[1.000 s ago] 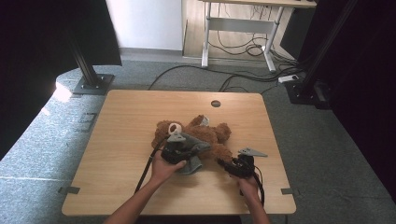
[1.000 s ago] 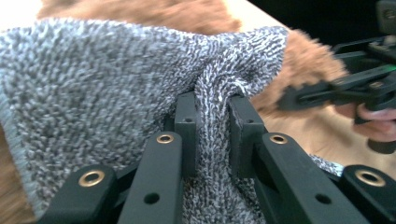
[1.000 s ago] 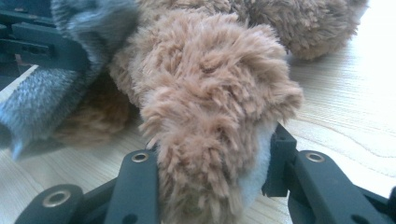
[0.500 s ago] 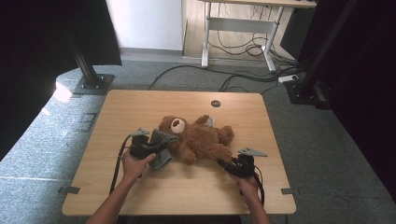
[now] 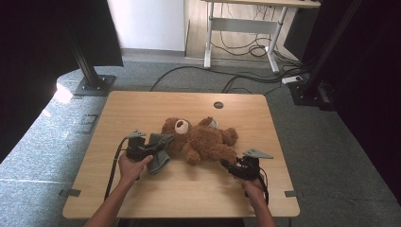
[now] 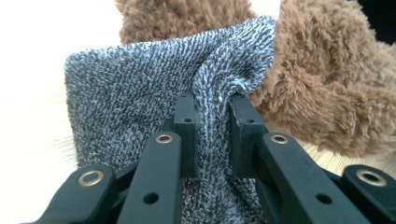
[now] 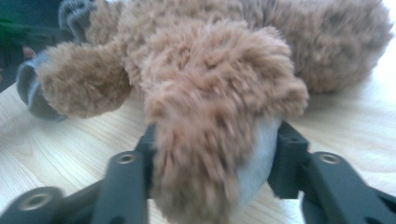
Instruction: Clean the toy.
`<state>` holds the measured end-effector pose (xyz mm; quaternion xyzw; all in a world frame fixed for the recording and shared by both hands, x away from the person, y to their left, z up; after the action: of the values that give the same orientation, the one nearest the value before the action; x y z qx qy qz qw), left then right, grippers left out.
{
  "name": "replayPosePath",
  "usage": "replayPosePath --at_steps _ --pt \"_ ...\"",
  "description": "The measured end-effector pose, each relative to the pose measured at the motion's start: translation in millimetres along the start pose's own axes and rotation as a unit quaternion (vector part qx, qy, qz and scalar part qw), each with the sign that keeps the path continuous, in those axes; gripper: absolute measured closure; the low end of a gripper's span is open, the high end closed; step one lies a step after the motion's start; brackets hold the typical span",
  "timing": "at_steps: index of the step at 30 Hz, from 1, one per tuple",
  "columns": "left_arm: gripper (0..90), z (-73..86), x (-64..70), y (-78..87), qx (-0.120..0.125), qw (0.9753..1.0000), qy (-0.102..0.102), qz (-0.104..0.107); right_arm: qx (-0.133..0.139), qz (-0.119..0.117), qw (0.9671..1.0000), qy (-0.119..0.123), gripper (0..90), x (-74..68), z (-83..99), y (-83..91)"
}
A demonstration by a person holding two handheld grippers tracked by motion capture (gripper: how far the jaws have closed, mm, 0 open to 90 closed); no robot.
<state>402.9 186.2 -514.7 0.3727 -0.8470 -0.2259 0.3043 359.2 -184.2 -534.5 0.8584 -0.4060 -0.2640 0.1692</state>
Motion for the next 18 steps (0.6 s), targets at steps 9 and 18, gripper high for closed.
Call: replayPosePath --at_steps 9,18 --pt "75.1 0.7 1.7 -6.1 -0.006 0.9999 -0.004 0.007 0.053 0.007 0.9985 0.008 30.6 -7.1 -38.6 28.5" --pt "75.1 1.2 0.4 -8.1 -0.006 0.9999 0.001 0.010 -0.004 0.010 0.9997 0.021 24.9 -13.0 -87.2 -17.3"
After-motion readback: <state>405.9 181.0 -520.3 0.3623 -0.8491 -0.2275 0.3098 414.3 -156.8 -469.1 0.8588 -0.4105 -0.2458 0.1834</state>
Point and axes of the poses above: each handheld gripper's, and its own axes: y roughly backward along the jaws, z roughly out of its underside, x roughly to its right, the point moved 3 cm from there along -y, roughly forward along the jaws, and after that the axes turned 4 degrees about -x, right-handed, at the moved point
